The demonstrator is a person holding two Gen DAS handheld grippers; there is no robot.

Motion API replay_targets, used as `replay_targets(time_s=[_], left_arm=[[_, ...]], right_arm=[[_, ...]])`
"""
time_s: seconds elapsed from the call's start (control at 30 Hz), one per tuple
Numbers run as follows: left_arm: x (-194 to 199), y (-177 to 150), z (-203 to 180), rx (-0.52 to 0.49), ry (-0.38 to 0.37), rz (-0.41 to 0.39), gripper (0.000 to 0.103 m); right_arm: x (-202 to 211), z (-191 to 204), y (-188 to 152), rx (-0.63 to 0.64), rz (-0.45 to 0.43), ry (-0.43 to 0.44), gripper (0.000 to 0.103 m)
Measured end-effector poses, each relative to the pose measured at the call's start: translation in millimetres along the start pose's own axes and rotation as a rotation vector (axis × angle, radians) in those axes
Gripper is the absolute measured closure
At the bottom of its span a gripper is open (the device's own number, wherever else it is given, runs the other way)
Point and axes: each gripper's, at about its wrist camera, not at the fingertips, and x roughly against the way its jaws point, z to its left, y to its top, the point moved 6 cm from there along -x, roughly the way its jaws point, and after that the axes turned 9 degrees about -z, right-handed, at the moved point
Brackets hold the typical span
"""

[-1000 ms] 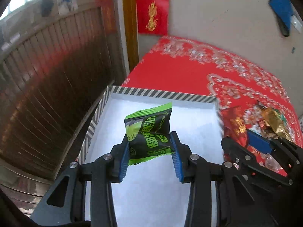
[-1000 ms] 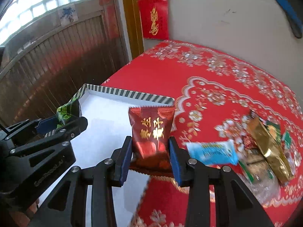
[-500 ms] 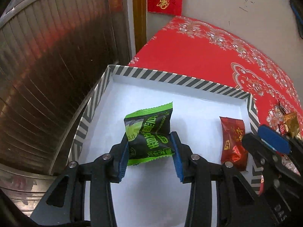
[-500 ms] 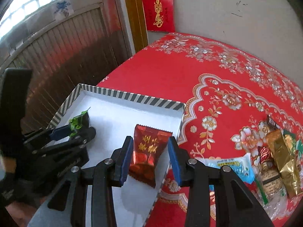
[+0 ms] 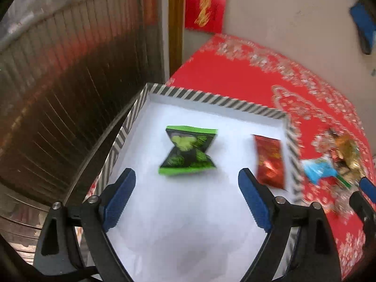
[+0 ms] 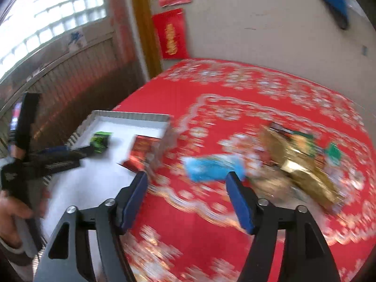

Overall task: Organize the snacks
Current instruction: 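Move both tools back toward the snack pile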

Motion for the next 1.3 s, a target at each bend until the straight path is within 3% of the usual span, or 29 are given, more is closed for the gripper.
replay_targets(time_s=[0.1, 0.33, 0.43, 0.53, 0.7, 0.87, 1.2, 1.3], left_arm=[[26.6, -8.5, -18.8, -0.014, -0.055, -0.042, 0.007], [57.9, -33.5, -82.1, -0.070, -0.176, -0.043, 0.007], [60.9, -41.0, -116.2, -0.142, -0.226, -0.024, 0.007], [60.6, -38.9, -144.5, -0.235, -0.228, -0.025, 0.007], [50.9, -35.6, -178.2, -0.311, -0.284, 0.004, 0.007], [29.9, -38.5, -201.0, -0.410, -0.313, 0.055, 0.007], [-4.5, -30.2, -209.6, -0.352, -0.400, 0.091, 0.007], [-12.1, -21.8, -214.5, -0.383, -0.405, 0.101, 0.007]], right_arm=[[25.9, -39.1, -12.1, -0.036, -0.025, -0.076, 0.022], [74.2, -114.1, -53.0, -0.075, -0.016, -0.219, 0.022], [85.7, -135.2, -66.3, -0.101, -0.007, -0.258, 0.022], [96.4, -156.4, -77.9, -0.163, -0.002, -0.250, 0.022], [108.0, -171.2, -84.4, -0.222, -0.033, -0.220, 0.022], [111.4, -177.9, -82.2, -0.205, -0.023, -0.237, 0.022], [102.4, -190.9, -84.9, -0.212, 0.010, -0.266, 0.022], [100.7, -191.0, -86.7, -0.218, 0.014, -0.260, 0.022]])
